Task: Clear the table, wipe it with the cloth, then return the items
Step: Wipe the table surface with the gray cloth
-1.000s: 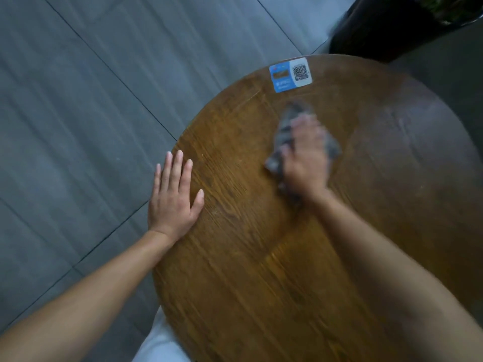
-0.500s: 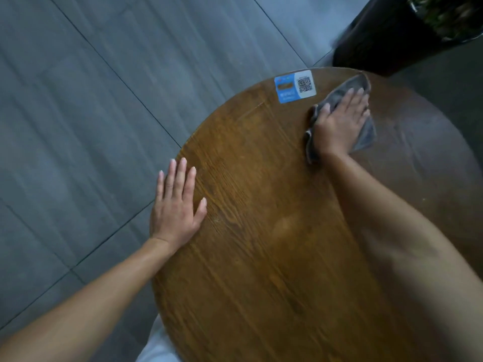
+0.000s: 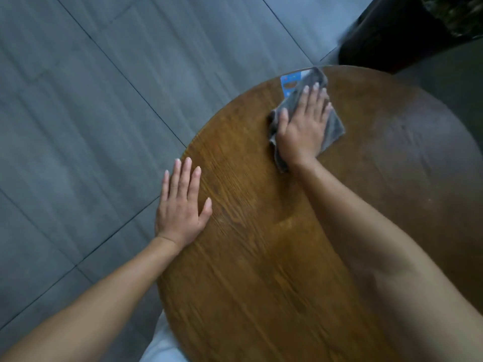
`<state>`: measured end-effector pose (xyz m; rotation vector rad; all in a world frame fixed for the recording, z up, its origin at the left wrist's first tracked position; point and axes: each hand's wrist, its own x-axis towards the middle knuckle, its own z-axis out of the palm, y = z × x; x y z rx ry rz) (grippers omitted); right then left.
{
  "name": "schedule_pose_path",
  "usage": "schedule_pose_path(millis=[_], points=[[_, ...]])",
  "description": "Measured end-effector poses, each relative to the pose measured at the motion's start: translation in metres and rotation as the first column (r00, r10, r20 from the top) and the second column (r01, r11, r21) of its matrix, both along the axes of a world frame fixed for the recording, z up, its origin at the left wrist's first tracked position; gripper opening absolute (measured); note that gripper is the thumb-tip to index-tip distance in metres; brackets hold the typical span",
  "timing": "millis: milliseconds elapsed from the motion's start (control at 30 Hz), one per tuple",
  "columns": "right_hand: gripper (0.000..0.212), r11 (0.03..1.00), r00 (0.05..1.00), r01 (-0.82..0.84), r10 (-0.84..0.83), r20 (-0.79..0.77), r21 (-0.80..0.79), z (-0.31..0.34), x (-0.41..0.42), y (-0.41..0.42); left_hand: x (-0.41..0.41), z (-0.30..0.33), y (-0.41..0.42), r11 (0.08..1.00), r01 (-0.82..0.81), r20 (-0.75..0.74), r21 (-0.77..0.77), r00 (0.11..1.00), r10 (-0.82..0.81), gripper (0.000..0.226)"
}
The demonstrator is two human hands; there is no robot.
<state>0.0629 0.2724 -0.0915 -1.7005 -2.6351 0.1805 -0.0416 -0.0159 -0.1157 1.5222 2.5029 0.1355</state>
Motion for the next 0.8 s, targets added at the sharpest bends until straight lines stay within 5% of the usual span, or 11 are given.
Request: schedule_pose_path(millis=[67, 133, 233, 300, 333, 433, 467, 533, 633, 700, 800], points=[[0.07, 0.906, 0.908, -0.419, 0.416, -0.051, -0.068, -0.006, 0.001, -0.068, 0.001, 0.0, -0.005, 1.0, 0.001, -0.01, -0.023, 1.0, -0.002, 0.075], [0.067, 0.782, 0.785, -0.619, 0.619, -0.033, -0.068, -0.006, 0.032, -0.086, 0.001, 0.001, -0.004, 1.0, 0.011, -0.003, 0.006, 1.0, -0.011, 0.075], [0.07, 0.97, 0.97, -0.234, 0.237, 0.048, -0.058, -0.003, 0.106, -0.023, 0.001, 0.0, -0.002, 1.0, -0.001, 0.003, -0.008, 1.0, 0.001, 0.075], [0.071, 0.979, 0.98, 0.189, -0.183, 0.081, -0.076, 0.004, 0.135, 0.0, 0.003, 0.002, -0.001, 1.0, 0.0, -0.004, -0.004, 1.0, 0.0, 0.075], [0.072, 0.961, 0.964, 0.264, -0.259, 0.065, -0.084, 0.006, 0.124, -0.015, 0.001, 0.001, -0.003, 1.0, 0.0, -0.003, -0.015, 1.0, 0.0, 0.076], [0.07, 0.978, 0.986, -0.165, 0.165, -0.013, -0.129, 0.003, 0.08, -0.108, -0.001, 0.0, -0.004, 1.0, 0.005, -0.012, -0.006, 1.0, -0.005, 0.076], [0.069, 0.905, 0.92, -0.391, 0.387, -0.056, -0.167, 0.001, 0.074, -0.13, -0.001, 0.0, -0.005, 1.0, -0.002, -0.013, -0.011, 1.0, 0.002, 0.076], [0.069, 0.832, 0.843, -0.538, 0.532, -0.081, -0.132, 0.0, 0.083, -0.108, 0.003, 0.001, -0.001, 1.0, -0.002, -0.011, 0.0, 1.0, 0.002, 0.076], [0.073, 0.985, 0.987, -0.158, 0.158, -0.013, -0.069, -0.006, 0.102, -0.004, 0.0, 0.0, -0.001, 1.0, -0.007, -0.011, -0.012, 1.0, 0.007, 0.075], [0.074, 0.986, 0.99, 0.141, -0.139, 0.026, -0.091, -0.002, 0.115, 0.058, 0.002, 0.001, 0.0, 1.0, -0.012, -0.016, 0.004, 1.0, 0.012, 0.075], [0.073, 0.971, 0.974, 0.216, -0.222, -0.049, -0.098, 0.003, 0.081, 0.051, 0.004, 0.001, 0.0, 1.0, -0.017, 0.004, 0.004, 1.0, 0.017, 0.075]])
